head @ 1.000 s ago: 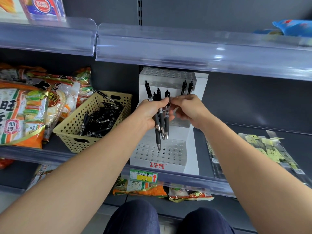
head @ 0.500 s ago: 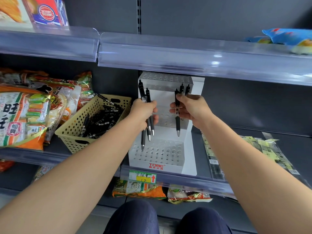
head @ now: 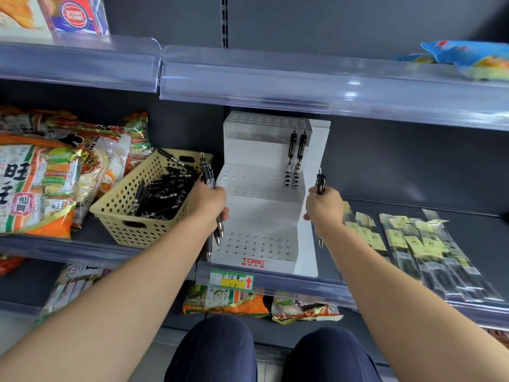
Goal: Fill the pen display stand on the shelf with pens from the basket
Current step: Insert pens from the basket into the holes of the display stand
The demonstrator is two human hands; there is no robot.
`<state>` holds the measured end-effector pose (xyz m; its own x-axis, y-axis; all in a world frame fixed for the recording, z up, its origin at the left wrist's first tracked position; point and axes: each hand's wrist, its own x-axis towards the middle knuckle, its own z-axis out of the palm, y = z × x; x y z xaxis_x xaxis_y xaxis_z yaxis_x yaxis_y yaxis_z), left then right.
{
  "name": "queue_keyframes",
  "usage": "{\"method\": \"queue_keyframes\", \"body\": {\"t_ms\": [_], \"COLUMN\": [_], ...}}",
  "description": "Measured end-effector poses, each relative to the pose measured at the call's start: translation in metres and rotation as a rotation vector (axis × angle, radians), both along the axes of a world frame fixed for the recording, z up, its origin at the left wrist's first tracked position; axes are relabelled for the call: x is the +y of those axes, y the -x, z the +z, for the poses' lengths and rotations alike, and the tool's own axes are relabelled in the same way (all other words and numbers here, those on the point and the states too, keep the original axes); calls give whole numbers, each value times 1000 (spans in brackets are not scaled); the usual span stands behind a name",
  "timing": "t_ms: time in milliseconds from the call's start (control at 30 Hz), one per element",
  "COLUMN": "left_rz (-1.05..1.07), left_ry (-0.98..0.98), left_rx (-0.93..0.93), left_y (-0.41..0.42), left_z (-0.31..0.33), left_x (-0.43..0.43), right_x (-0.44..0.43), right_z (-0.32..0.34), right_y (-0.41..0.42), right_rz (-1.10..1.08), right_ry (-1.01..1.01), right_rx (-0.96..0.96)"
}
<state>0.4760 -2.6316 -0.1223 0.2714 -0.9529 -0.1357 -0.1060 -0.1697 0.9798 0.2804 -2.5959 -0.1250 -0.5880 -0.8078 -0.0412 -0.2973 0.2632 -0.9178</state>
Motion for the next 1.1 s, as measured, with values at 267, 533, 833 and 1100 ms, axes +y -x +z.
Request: {"method": "queue_keyframes", "body": {"t_ms": [267,533,833,1100], "left_rz": [-121,-169,-201,-232], "left_ry": [-263,-255,-239,-237], "left_rx": [-49,-95,-126,-164], "left_y": [-10,-11,-12,-16], "left_z": [-25,-26,-20,-8], "left_x": [1,-5,2,9], "right_x": [-11,-18,-10,0], "right_z": [-28,-34,-23,-5], "right_y": [1,6,9,8], "right_rz": [113,108,123,142], "right_ry": [-349,-342,-375,-384], "right_rx": [-198,-107,-73,-64]}}
